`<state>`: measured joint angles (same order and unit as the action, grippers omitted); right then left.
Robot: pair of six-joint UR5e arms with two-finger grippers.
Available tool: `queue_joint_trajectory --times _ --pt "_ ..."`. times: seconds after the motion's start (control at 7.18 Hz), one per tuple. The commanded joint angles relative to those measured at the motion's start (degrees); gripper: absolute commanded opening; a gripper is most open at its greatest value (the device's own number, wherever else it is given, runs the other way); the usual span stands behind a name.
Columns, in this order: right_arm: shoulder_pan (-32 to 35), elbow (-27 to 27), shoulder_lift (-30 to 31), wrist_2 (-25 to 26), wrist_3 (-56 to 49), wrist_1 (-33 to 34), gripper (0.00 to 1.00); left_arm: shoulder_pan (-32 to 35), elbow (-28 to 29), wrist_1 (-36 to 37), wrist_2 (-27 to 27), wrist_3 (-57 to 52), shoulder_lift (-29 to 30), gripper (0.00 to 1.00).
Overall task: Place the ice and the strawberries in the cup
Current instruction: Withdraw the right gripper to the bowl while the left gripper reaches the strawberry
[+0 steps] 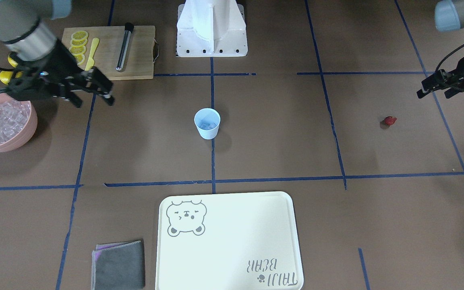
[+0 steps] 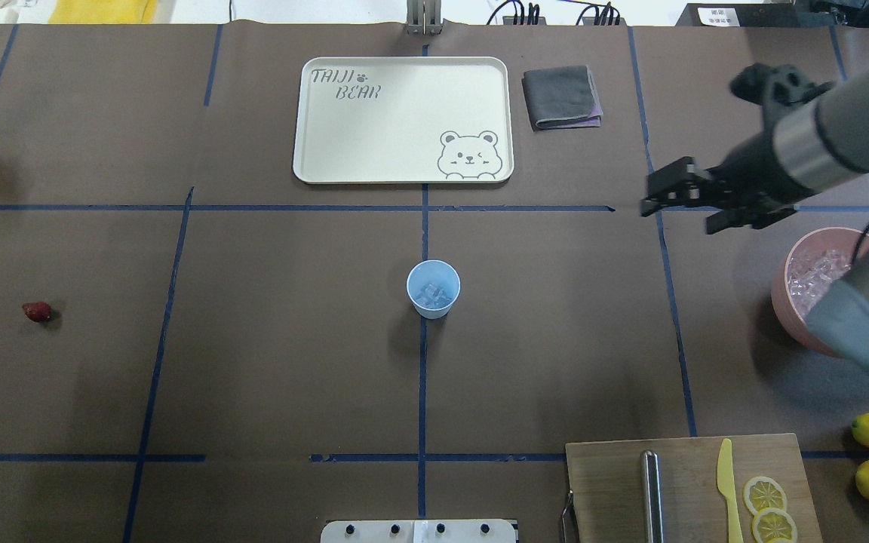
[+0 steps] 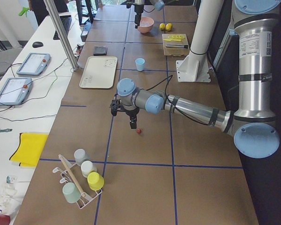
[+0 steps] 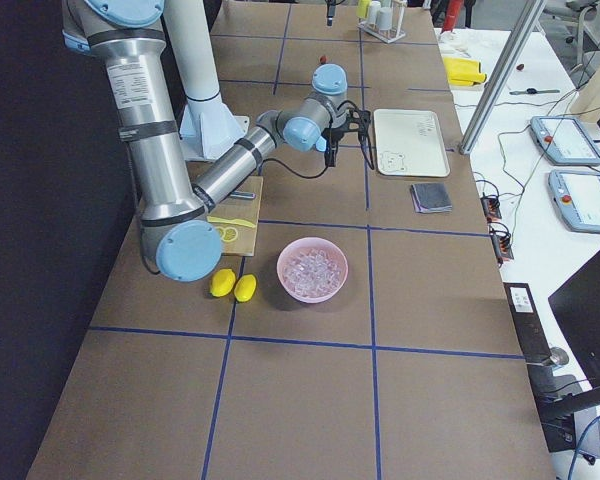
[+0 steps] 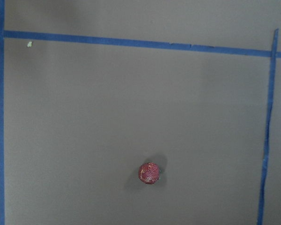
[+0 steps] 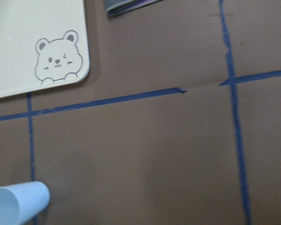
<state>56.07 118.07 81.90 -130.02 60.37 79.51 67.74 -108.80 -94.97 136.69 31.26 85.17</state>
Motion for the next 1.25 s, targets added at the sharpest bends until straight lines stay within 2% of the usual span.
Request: queue_joint_trajectory --times 0.0,0.14,0.28,0.42,0.56,0.7,0.97,1.11 --pt "14.5 -2.1 15.4 -5.9 -33.1 0.6 0.99 -4.5 0.9 -0.2 -7.2 4.0 -0.1 1.0" --pt "19.0 -5.5 17.3 -5.9 -42.3 0.6 0.99 -4.7 1.9 -1.0 -7.2 4.5 -0.4 1.0" --pt "22.3 -8.3 17.8 -5.8 -48.4 0.6 0.99 -4.9 4.5 -5.2 -6.8 4.5 -0.4 1.0" --pt "24.7 -11.6 17.7 -5.2 -54.4 0.9 0.99 -4.9 8.9 -12.2 -6.5 4.5 -0.4 1.0" --pt "25.9 -12.9 17.2 -4.2 -59.3 4.0 0.99 -4.9 12.8 -18.6 -6.4 5.2 -0.4 1.0" --pt "26.3 -12.5 15.4 -3.2 -60.3 6.9 0.99 -6.5 13.4 -23.5 -6.5 12.8 -0.4 1.0" --pt "25.8 -12.4 14.0 -3.1 -60.3 7.4 0.99 -14.4 13.7 -29.6 -7.2 24.8 0.3 1.0" --pt "25.7 -12.5 13.8 -3.0 -60.3 7.4 0.99 -15.4 13.8 -30.5 -7.9 25.8 0.3 1.0"
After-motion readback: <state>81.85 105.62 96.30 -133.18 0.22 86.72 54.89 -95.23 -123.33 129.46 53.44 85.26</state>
